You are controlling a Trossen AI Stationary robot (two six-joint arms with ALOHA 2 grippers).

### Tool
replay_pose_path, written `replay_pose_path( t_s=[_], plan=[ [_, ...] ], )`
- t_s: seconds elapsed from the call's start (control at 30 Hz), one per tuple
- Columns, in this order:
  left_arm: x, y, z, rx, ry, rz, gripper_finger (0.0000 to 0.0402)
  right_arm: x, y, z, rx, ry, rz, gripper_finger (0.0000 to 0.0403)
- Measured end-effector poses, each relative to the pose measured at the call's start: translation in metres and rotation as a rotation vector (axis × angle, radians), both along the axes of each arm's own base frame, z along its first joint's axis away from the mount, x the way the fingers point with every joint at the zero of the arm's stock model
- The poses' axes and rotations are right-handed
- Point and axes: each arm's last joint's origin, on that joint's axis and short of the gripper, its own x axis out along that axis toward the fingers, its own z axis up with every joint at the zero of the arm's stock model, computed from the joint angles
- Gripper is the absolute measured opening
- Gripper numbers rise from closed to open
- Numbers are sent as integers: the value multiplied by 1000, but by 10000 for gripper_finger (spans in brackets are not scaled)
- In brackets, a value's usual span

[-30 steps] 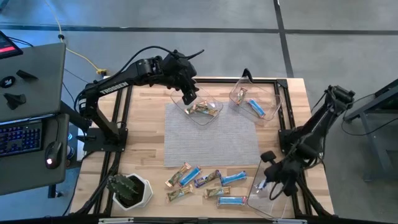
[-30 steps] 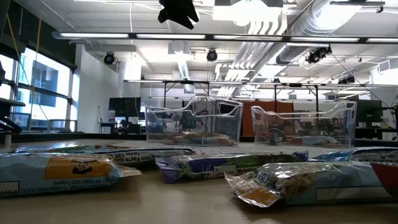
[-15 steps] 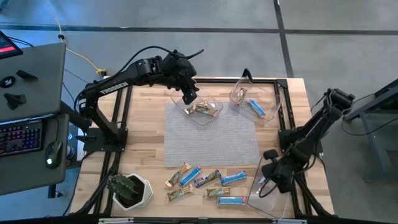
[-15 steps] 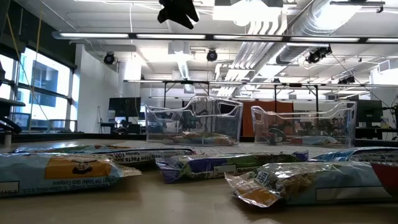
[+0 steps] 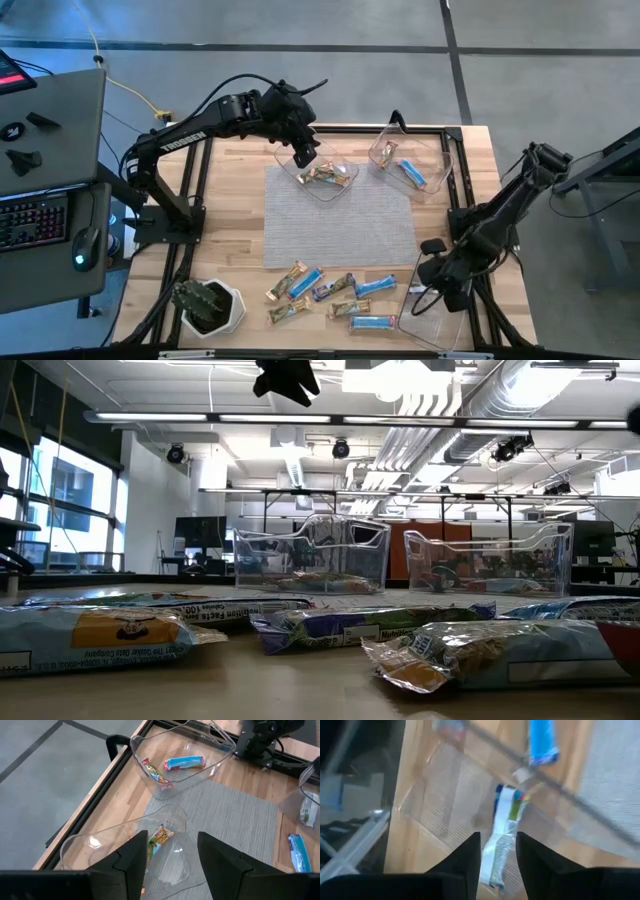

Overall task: Pick and place Granola Bars by type
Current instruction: Put the blue granola bar into the bottom right transparent bin

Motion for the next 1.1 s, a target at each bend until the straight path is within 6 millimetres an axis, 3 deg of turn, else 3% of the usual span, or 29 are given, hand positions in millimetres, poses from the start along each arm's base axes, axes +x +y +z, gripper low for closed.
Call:
replay_pose_path(
  t_s=[0.1, 0.2, 0.33, 0.43, 0.67, 0.83, 0.97, 1.1],
  plan=[
    [0, 0, 0, 0, 0, 0, 168, 5, -3, 33, -56, -69, -3, 108],
    [0, 0, 0, 0, 0, -1, 168, 14, -4, 62, -168, -286, 21, 108],
    [0, 0, 0, -1, 0, -1, 168, 28, -4, 77, -305, -539, 61, 108],
    [0, 0, -1, -4, 7, -2, 168, 43, -6, 68, -297, -626, 74, 108],
    [0, 0, -4, -12, 32, -3, 168, 70, -17, 28, -64, -761, 90, 108],
    [4, 0, -13, -45, 82, -17, 168, 75, -24, 17, -132, -864, 12, 108],
    [11, 2, -25, -84, 141, -8, 168, 74, -27, 11, -240, -878, -9, 108],
    [19, 4, -36, -115, 168, 2, 168, 73, -27, 6, -236, -872, 19, 108]
  ],
)
